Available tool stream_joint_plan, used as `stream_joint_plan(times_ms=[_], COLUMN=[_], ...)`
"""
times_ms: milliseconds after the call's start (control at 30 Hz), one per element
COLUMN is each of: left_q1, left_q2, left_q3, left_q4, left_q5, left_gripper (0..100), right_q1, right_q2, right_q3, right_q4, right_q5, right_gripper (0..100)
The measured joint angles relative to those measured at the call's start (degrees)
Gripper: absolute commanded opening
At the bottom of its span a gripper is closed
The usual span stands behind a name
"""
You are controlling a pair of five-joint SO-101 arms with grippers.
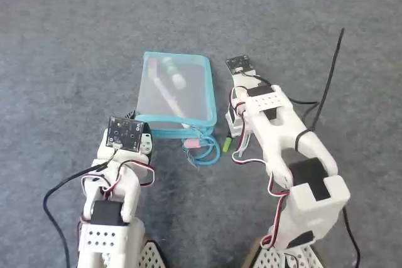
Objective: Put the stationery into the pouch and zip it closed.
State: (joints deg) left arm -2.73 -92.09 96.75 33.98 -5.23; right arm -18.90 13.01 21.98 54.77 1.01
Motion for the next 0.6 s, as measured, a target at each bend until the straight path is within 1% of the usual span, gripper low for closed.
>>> stream_joint_plan(times_ms=[100,233,300,433,600], left_q1=[0.0,0.0,0.0,0.0,0.0], left_q2=[0.0,0.0,0.0,0.0,0.0], left_q3=[0.0,0.0,0.0,0.0,0.0], left_q4=[0.0,0.0,0.0,0.0,0.0], left_q5=[0.0,0.0,0.0,0.0,0.0], left_gripper=[1,1,1,1,1], right_q1=[0.09,1.85,3.69,6.68,7.38], right_q2=[0.35,0.44,0.44,0.53,0.53], right_q3=[0.0,-0.18,-0.18,-0.18,-0.18], right_q4=[0.0,-0.09,-0.26,-0.35,0.09], right_q5=[-0.44,-4.4,-4.92,-5.27,-5.63], right_gripper=[17.5,7.2,3.8,5.3,5.3])
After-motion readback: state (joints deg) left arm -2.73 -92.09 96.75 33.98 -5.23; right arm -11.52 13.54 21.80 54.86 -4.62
